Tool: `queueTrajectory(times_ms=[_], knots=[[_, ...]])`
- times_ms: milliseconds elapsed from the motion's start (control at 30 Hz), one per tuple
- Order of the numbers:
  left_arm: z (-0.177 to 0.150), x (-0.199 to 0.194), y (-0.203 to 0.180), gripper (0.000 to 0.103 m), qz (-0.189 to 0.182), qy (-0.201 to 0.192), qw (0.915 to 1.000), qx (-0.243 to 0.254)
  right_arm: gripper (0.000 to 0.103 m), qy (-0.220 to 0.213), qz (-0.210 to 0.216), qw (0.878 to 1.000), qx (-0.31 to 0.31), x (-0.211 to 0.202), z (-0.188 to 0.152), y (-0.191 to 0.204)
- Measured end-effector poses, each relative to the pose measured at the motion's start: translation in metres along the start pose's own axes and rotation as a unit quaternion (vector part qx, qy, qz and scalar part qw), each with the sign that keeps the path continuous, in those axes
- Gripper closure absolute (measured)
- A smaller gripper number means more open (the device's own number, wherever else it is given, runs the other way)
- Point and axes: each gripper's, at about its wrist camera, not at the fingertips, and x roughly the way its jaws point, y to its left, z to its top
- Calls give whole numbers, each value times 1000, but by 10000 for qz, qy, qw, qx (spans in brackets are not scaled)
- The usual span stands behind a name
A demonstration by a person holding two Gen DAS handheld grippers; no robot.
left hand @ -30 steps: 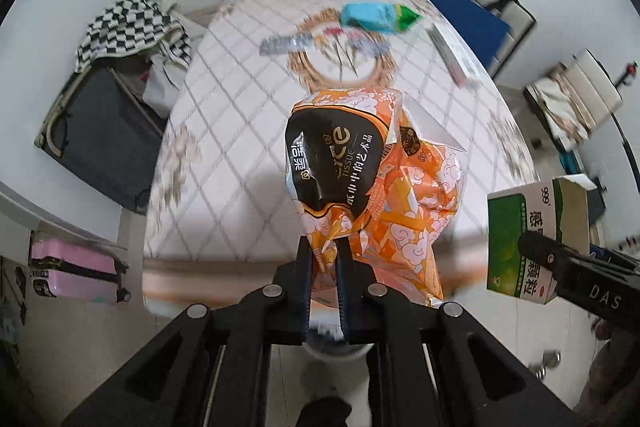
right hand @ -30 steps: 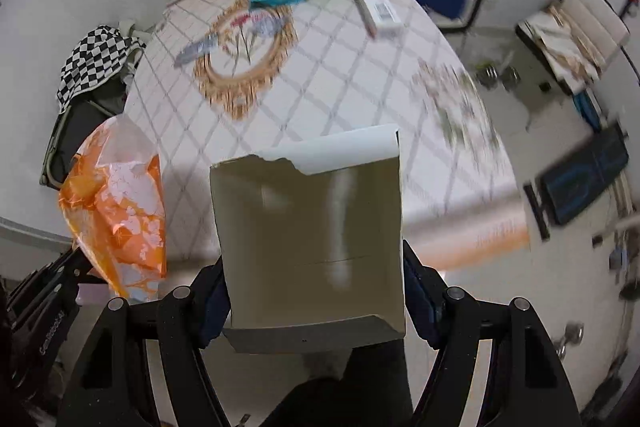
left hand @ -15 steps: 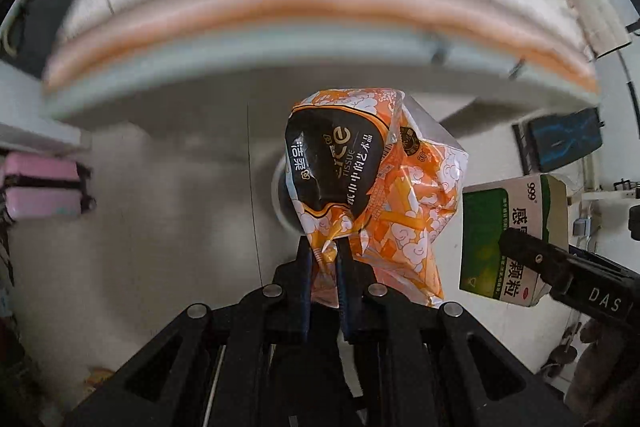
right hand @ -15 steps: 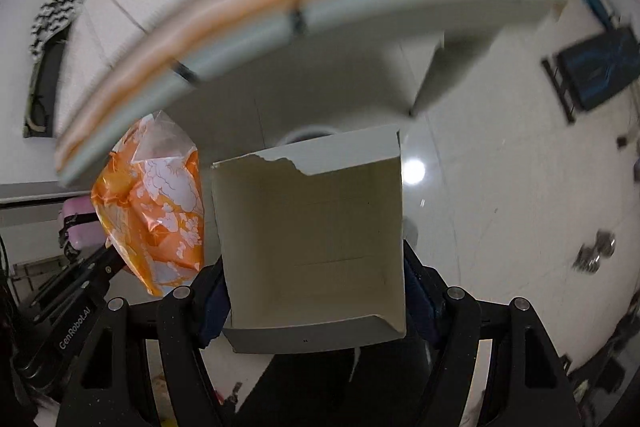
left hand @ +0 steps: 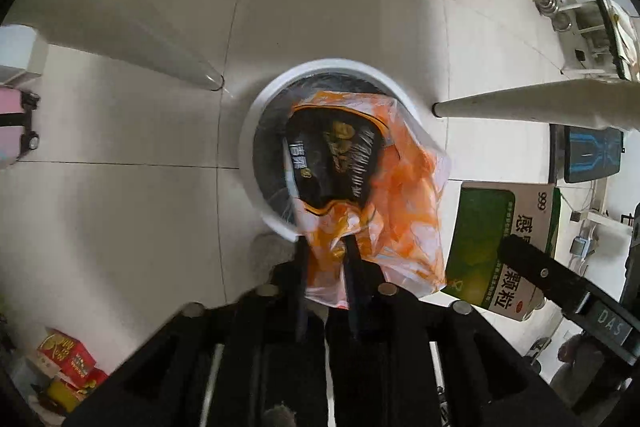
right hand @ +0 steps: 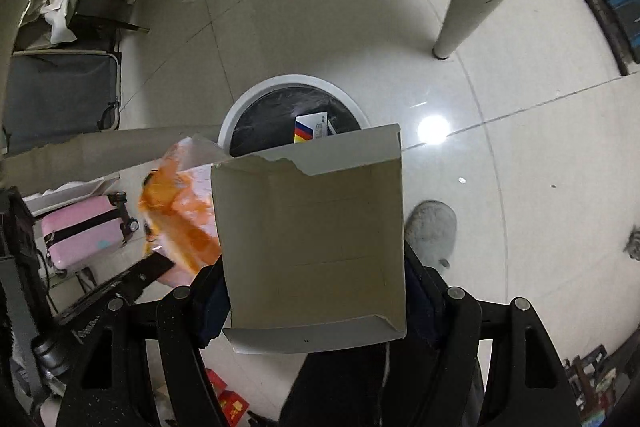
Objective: Collect trash
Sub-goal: 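Lower both tools over the bin and open them to drop the bag and box, then raise both open tools back toward the table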
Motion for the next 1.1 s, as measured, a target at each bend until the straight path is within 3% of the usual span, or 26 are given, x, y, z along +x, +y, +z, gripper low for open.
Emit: queueTrajectory(times_ms=[33, 100, 167, 233, 267, 433, 667, 800, 1100], knots=[[5, 10, 3, 69, -6, 18, 10000, -24, 26, 7, 29, 10000, -23, 12, 6, -1], [11, 18, 8, 25, -24, -29, 9999, -94, 23, -5, 130, 9999, -25, 30, 19, -4], [10, 21, 9, 9, -37, -52, 9998, -184, 20, 58, 203, 9997, -80, 49, 29, -4], [12, 19, 14, 9, 139, -136, 9995, -265, 10, 120, 323, 9994, -100, 63, 36, -4], [11, 18, 16, 9, 220, -176, 9992, -270, 1, 160, 378, 9991, -109, 68, 39, -3], [-1, -3, 21, 8, 607, -562, 9961, -312, 0, 202, 279, 9990, -268, 76, 38, 1], [-13, -25, 6, 8, 751, -700, 9946, -153, 0, -61, -718, 9934, -889, 54, 25, 16], [-20, -44, 5, 9, 759, -718, 9945, -79, 0, -202, -1065, 9883, -1077, 34, 18, 21], [-42, -67, -5, 9, 702, -819, 9942, -36, 0, -492, -1239, 9820, -1335, -21, 1, 38]])
